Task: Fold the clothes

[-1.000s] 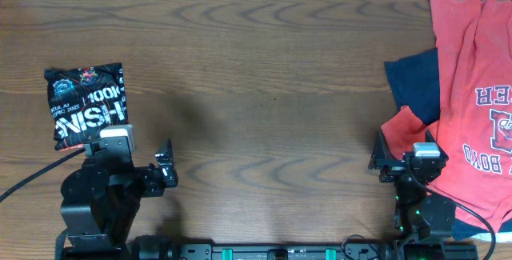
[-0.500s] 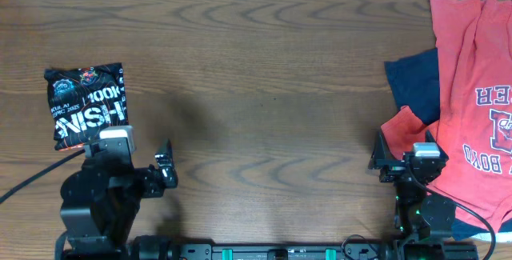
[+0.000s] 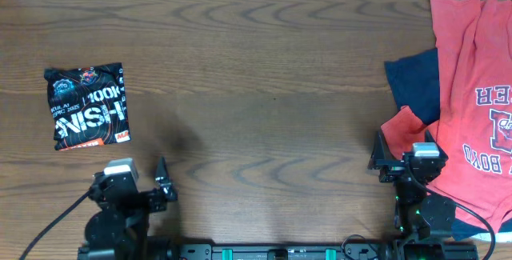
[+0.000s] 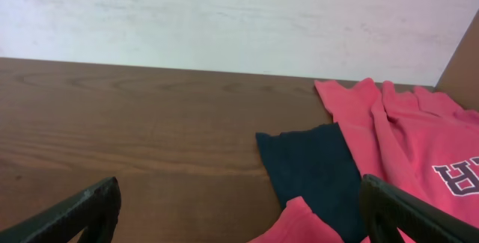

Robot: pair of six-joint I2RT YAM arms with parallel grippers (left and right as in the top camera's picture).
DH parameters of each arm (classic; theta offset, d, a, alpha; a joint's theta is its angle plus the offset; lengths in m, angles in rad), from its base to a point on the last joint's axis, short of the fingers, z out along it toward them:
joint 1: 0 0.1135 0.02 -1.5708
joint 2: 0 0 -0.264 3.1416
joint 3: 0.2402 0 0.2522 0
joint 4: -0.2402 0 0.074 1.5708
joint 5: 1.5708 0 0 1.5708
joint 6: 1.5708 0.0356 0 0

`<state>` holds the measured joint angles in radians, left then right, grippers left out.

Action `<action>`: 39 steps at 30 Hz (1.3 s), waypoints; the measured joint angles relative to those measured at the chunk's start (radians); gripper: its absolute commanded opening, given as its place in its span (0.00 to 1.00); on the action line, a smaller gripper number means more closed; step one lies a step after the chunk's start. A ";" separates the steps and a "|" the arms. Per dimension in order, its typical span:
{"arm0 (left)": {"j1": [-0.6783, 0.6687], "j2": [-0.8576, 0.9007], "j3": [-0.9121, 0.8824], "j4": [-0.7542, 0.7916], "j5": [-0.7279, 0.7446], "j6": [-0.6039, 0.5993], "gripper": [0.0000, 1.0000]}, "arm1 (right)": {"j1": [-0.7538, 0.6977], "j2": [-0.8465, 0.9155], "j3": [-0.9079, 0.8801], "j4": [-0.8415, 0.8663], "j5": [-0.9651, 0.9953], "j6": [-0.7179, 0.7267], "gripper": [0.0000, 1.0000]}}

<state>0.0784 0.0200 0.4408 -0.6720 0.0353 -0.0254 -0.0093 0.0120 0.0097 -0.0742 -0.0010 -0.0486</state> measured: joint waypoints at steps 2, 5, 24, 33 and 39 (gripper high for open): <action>0.004 -0.004 -0.073 0.109 -0.008 0.000 0.98 | 0.000 0.000 0.000 0.000 0.000 0.000 0.99; 0.004 -0.006 -0.195 0.302 -0.014 0.000 0.98 | 0.000 0.000 0.000 0.000 0.000 0.000 0.99; -0.015 -0.009 -0.406 0.617 -0.016 0.000 0.98 | 0.000 0.000 0.000 0.001 0.000 0.000 0.99; -0.015 -0.009 -0.406 0.618 -0.016 0.000 0.98 | 0.000 0.000 0.000 0.001 0.000 0.000 0.99; -0.015 -0.009 -0.406 0.618 -0.016 0.000 0.98 | 0.000 0.000 0.000 0.001 0.000 0.000 0.99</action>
<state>0.0635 0.0109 0.0349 -0.0544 0.0189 -0.0250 -0.0090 0.0124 0.0093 -0.0734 -0.0010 -0.0486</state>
